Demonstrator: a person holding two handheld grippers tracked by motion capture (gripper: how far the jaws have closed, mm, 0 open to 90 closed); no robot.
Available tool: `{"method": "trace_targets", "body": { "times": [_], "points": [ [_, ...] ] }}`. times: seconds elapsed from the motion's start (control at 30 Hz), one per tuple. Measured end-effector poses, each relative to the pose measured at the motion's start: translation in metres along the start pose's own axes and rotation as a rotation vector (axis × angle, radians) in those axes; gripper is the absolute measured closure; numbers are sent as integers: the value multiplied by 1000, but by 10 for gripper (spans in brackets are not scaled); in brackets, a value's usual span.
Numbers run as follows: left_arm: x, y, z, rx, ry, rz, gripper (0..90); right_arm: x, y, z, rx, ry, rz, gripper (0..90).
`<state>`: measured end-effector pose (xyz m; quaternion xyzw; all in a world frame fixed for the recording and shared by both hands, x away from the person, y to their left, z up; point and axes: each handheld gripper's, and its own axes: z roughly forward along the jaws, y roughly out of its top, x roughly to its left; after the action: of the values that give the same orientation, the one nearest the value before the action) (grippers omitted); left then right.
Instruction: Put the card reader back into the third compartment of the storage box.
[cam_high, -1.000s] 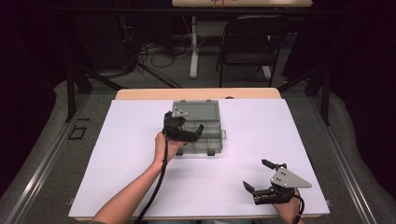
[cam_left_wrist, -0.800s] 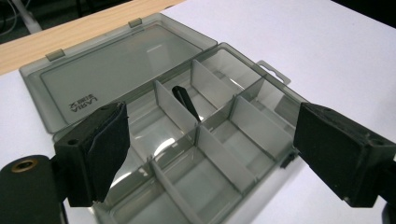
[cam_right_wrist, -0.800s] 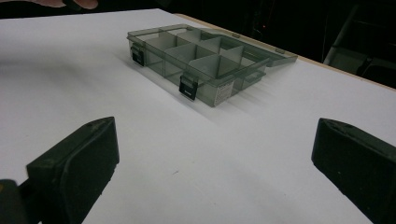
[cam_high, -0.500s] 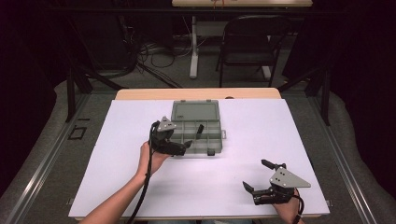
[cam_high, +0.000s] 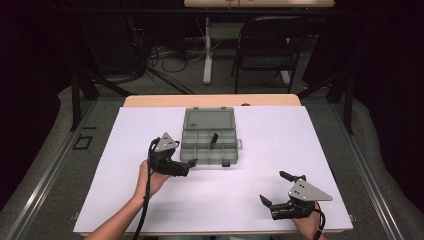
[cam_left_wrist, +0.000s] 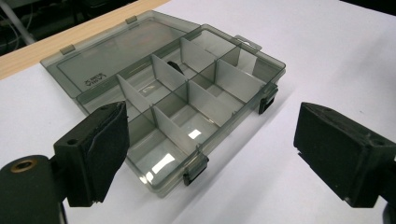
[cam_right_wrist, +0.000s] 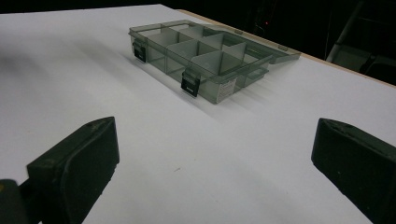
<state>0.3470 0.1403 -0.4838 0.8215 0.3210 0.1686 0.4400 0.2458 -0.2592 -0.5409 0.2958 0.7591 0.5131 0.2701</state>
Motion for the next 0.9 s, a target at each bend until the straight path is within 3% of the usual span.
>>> {"method": "trace_targets", "body": {
  "times": [0.63, 0.9],
  "points": [
    [-2, -33, -33, -42, 28, 0, 107, 0, 0, 1, 5, 4, -2, 3],
    [0, -45, -47, -78, 43, -19, 107, 0, 0, 1, 7, 3, 0, 3]
  ]
}}
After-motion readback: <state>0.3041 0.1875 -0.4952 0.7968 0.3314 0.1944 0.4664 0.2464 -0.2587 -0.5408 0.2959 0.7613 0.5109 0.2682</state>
